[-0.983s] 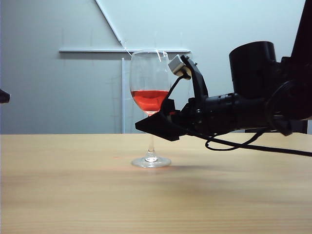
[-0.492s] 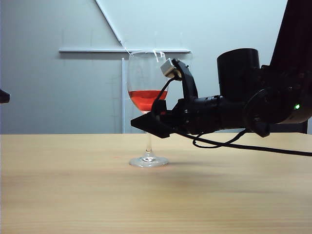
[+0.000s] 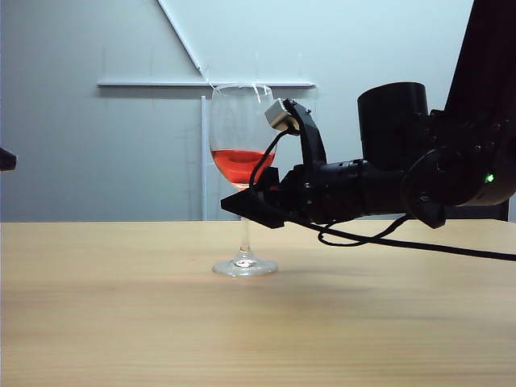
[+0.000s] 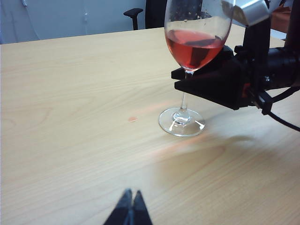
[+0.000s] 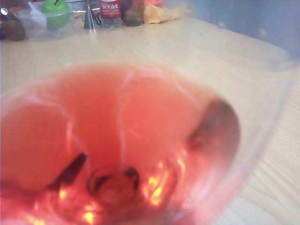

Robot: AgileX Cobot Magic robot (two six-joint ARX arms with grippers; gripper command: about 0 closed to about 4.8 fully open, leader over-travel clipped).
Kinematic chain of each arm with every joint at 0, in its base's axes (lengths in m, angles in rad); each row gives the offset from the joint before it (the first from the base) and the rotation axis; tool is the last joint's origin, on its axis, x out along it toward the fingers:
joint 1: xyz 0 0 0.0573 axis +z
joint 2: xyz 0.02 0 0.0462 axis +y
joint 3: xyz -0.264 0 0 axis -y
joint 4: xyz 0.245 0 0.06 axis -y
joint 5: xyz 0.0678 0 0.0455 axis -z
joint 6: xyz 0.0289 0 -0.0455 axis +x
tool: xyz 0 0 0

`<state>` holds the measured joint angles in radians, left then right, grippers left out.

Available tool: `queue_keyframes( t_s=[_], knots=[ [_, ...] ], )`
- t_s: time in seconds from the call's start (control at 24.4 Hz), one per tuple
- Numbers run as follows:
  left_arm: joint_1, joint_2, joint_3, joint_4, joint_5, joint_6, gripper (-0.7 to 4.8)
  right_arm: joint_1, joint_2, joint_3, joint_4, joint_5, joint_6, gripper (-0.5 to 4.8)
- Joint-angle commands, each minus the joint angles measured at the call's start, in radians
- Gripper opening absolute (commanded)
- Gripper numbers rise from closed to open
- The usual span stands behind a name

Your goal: Gently pick up the goblet, rotate it counterclockwise for two full turns (viewing from above), and then place it back on the table.

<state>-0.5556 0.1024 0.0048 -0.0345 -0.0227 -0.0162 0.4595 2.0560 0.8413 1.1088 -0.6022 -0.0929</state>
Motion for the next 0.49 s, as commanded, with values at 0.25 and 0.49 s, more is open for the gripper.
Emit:
queue_keyframes(
  t_s=[0.25,0.49],
  knots=[
    [0.001,0.001,0.004,0.013,0.001,0.001,-0.05,0.002,-0.007,0.005,0.018,-0.003,0.031,1.43],
    [0.001,0.001,0.004,0.013,0.001,0.001,-0.05,0.002,-0.007,0.005,0.018,-0.003,0.037,0.80]
  ],
)
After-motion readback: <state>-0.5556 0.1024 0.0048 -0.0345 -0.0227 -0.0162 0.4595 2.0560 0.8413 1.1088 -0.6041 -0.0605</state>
